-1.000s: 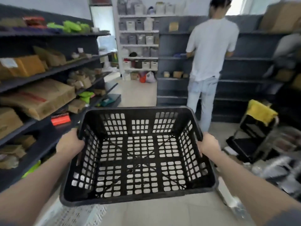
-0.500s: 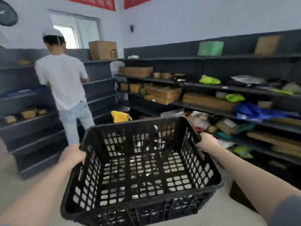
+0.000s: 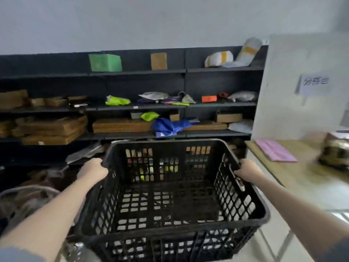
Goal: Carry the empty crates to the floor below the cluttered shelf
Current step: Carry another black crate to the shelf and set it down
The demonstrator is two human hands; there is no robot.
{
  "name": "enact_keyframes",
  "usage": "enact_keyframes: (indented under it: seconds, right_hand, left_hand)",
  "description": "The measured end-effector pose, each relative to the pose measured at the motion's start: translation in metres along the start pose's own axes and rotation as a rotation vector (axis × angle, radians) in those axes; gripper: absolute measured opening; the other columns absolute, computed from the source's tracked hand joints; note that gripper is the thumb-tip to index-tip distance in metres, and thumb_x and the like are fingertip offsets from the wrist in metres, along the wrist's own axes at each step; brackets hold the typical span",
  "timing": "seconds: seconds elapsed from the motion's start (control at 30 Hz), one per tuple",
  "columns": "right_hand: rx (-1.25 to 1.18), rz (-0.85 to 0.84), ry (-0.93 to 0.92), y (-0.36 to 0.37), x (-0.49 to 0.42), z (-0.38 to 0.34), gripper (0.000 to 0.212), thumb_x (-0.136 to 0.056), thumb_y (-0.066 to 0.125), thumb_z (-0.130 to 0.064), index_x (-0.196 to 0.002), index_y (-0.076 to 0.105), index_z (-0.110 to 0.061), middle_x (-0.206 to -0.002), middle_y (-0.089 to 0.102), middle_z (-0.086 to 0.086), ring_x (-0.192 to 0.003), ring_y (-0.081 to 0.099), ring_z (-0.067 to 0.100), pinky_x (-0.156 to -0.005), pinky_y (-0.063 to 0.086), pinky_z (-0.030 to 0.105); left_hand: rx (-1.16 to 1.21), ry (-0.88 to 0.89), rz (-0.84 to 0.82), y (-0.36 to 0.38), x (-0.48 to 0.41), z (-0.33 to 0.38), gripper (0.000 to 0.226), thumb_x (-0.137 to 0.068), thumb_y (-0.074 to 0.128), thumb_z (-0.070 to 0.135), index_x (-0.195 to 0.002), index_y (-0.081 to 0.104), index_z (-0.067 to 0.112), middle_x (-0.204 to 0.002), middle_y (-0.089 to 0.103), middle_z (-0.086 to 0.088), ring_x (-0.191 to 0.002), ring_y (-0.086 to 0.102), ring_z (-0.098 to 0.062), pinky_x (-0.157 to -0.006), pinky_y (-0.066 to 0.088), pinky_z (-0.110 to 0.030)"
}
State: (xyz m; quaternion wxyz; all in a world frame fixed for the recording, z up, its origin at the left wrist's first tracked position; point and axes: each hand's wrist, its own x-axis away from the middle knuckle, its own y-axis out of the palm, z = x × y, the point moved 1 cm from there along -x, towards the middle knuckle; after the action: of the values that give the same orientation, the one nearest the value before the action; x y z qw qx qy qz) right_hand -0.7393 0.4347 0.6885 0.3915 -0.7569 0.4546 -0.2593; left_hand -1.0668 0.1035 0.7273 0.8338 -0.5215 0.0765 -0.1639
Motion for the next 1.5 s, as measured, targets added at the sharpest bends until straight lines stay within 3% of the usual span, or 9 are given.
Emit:
enact_keyframes:
  seconds: [0.07,0.17,0.33,0.53,0.8,0.93,1.07,1.37,1.5]
  right_hand:
    - [0.000,0.004,0.050,-0.015,-0.031,0.029,0.017,-0.080,0.062,-0.012,-0.093,0.057,-0.002,-0.089,0.065,0.016,-0.078,0.066,0.033,-0.052,0.052,0.030]
    - [0.004,0.017,0.100,-0.034,-0.080,0.062,0.014,-0.081,0.061,-0.008,-0.094,0.054,-0.005,-0.084,0.061,0.012,-0.055,0.060,0.026,-0.032,0.044,0.025]
    - [-0.025,0.016,0.180,-0.047,-0.155,0.097,0.013,-0.083,0.058,-0.008,-0.095,0.053,-0.007,-0.082,0.058,0.010,-0.056,0.064,0.029,-0.048,0.055,0.033]
    - [-0.034,0.007,0.239,-0.032,-0.258,0.128,0.008,-0.085,0.057,-0.008,-0.087,0.050,-0.010,-0.066,0.051,0.000,-0.047,0.061,0.021,-0.035,0.050,0.025]
    - [-0.036,-0.017,0.256,0.024,-0.415,0.141,0.009,-0.088,0.056,-0.011,-0.089,0.047,-0.009,-0.082,0.056,0.010,-0.077,0.066,0.036,-0.072,0.057,0.047]
    - [-0.038,-0.043,0.281,0.061,-0.479,0.155,0.011,-0.088,0.056,-0.012,-0.088,0.045,-0.011,-0.070,0.054,0.003,-0.072,0.059,0.030,-0.067,0.052,0.037]
    - [-0.059,-0.068,0.335,0.115,-0.558,0.189,0.014,-0.083,0.057,-0.011,-0.090,0.047,-0.018,-0.088,0.066,0.011,-0.074,0.066,0.035,-0.068,0.058,0.047]
    - [-0.074,-0.122,0.349,0.221,-0.668,0.207,0.019,-0.089,0.049,-0.001,-0.106,0.051,-0.008,-0.105,0.066,0.016,-0.096,0.061,0.035,-0.069,0.039,0.032]
    - [0.003,-0.165,0.334,0.263,-0.708,0.208,0.026,-0.089,0.049,0.000,-0.114,0.052,-0.007,-0.094,0.063,0.012,-0.095,0.062,0.036,-0.066,0.037,0.029]
  left_hand:
    - [0.014,0.015,-0.016,0.034,-0.022,0.046,0.057,-0.083,0.055,0.008,-0.139,0.047,0.013,-0.134,0.057,-0.012,-0.108,0.063,-0.032,-0.086,0.054,-0.037]
    - [0.042,0.020,-0.069,0.082,-0.051,0.107,0.057,-0.084,0.055,0.007,-0.140,0.046,0.013,-0.132,0.058,-0.011,-0.101,0.065,-0.031,-0.074,0.053,-0.034]
    - [-0.005,0.047,-0.116,0.133,-0.106,0.187,0.060,-0.083,0.056,0.008,-0.142,0.045,0.013,-0.138,0.054,-0.012,-0.115,0.058,-0.032,-0.087,0.052,-0.036]
    - [-0.051,0.087,-0.151,0.193,-0.191,0.259,0.061,-0.080,0.061,0.007,-0.139,0.049,0.015,-0.136,0.057,-0.011,-0.108,0.062,-0.032,-0.077,0.051,-0.031]
    - [-0.051,0.059,-0.148,0.303,-0.316,0.313,0.052,-0.078,0.061,0.003,-0.130,0.057,0.010,-0.125,0.063,-0.018,-0.111,0.060,-0.035,-0.079,0.049,-0.034]
    - [-0.082,0.010,-0.139,0.349,-0.359,0.330,0.050,-0.084,0.056,0.008,-0.133,0.052,0.018,-0.124,0.063,-0.016,-0.111,0.060,-0.035,-0.081,0.050,-0.037]
    - [-0.091,0.043,-0.127,0.402,-0.411,0.345,0.041,-0.089,0.052,0.012,-0.129,0.054,0.021,-0.107,0.068,-0.013,-0.093,0.064,-0.035,-0.069,0.052,-0.036]
    - [-0.065,-0.064,-0.162,0.526,-0.507,0.331,0.048,-0.087,0.057,0.007,-0.133,0.051,0.017,-0.098,0.071,-0.018,-0.086,0.065,-0.039,-0.068,0.055,-0.042]
    - [-0.041,-0.136,-0.172,0.572,-0.540,0.315,0.049,-0.087,0.054,0.001,-0.134,0.050,0.012,-0.104,0.069,-0.023,-0.095,0.064,-0.043,-0.074,0.049,-0.040]
